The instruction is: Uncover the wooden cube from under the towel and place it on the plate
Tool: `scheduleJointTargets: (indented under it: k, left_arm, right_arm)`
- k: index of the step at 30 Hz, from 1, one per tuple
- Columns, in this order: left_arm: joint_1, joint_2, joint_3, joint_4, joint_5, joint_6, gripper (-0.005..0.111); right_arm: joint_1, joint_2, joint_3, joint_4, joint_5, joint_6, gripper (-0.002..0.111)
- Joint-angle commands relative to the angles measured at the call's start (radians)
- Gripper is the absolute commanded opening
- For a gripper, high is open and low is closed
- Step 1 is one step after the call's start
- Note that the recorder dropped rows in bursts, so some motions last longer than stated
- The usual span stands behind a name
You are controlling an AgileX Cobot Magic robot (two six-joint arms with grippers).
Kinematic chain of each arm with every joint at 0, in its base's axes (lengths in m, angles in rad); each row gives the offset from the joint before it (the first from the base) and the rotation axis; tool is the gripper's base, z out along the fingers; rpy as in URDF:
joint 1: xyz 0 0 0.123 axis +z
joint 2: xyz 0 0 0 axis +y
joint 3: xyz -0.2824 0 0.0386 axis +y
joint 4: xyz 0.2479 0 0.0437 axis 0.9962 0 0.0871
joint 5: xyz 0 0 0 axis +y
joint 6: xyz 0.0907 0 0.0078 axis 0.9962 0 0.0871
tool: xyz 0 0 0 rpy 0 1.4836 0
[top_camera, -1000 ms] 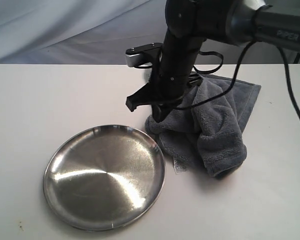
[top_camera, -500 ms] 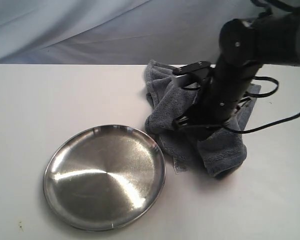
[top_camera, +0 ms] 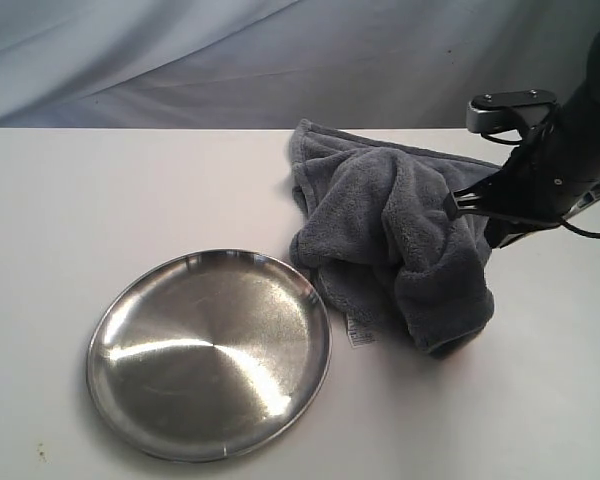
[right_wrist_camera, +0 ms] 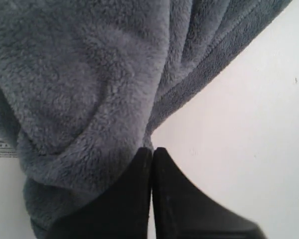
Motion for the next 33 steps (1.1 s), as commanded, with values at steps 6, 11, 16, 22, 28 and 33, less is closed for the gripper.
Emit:
scheduleJointTargets:
  k: [6,11,16,22,28,33]
  left_arm:
    - [-0.001,-0.002,0.004,0.001,-0.002,-0.003,0.001]
    - [-0.001,-0.002,0.004,0.001,-0.002,-0.003,0.001]
    - [-0.001,-0.002,0.004,0.001,-0.002,-0.001,0.001]
    - [-0.001,-0.002,0.004,0.001,-0.002,-0.001,0.001]
    - [-0.001,-0.002,0.004,0.001,-0.002,-0.003,0.001]
    - [-0.001,-0.002,0.004,0.001,-0.002,-0.003,0.001]
  right_arm:
    - [-0.015,0.077,-0.045,0.009,-0.103,-0.004,0.000]
    - [-0.015,0.122,-0.140,0.009,-0.074,0.002,0.000]
    - [-0.015,0.137,-0.227,0.014,-0.034,0.002,0.000]
    - [-0.001,0.137,-0.273,0.122,0.018,-0.050,0.000]
    - [0.076,0.137,-0.273,0.137,0.013,-0.080,0.000]
    - [0.115,0.137,-0.273,0.137,-0.007,-0.086,0.000]
